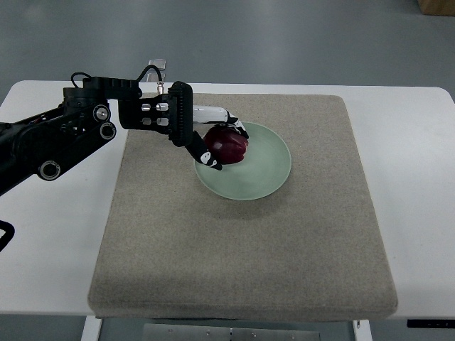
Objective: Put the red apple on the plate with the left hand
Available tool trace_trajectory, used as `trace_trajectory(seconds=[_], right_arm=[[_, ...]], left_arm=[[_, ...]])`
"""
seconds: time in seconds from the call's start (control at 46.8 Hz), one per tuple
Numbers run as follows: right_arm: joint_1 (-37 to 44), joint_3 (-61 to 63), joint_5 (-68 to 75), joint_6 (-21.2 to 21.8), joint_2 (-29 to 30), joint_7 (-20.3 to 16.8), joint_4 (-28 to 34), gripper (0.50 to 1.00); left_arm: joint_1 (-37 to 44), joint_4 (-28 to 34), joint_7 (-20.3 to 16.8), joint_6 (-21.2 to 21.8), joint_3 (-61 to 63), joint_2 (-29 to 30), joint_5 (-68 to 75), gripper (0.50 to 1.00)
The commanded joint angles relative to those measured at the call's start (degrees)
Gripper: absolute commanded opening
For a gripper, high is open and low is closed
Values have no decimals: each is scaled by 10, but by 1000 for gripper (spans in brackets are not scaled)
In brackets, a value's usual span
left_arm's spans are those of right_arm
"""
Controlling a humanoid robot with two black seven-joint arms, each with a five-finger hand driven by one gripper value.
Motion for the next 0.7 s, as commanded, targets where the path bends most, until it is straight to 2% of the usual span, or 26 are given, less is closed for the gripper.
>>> trace_trajectory(seconds=[0.0,0.278,0.491,0.683], right_arm=[[0,0,0,0,0,0,0,928],[0,0,0,0,0,0,0,928],[0,0,0,0,0,0,0,930],[0,0,0,0,0,0,0,930]], left_arm=[[-7,2,0,0,-4,0,-17,996],[-24,37,2,0,-8,12,-198,996],[-23,40,2,1,-31,56,-303,996],[-17,95,9,0,-32,63,-468,996]])
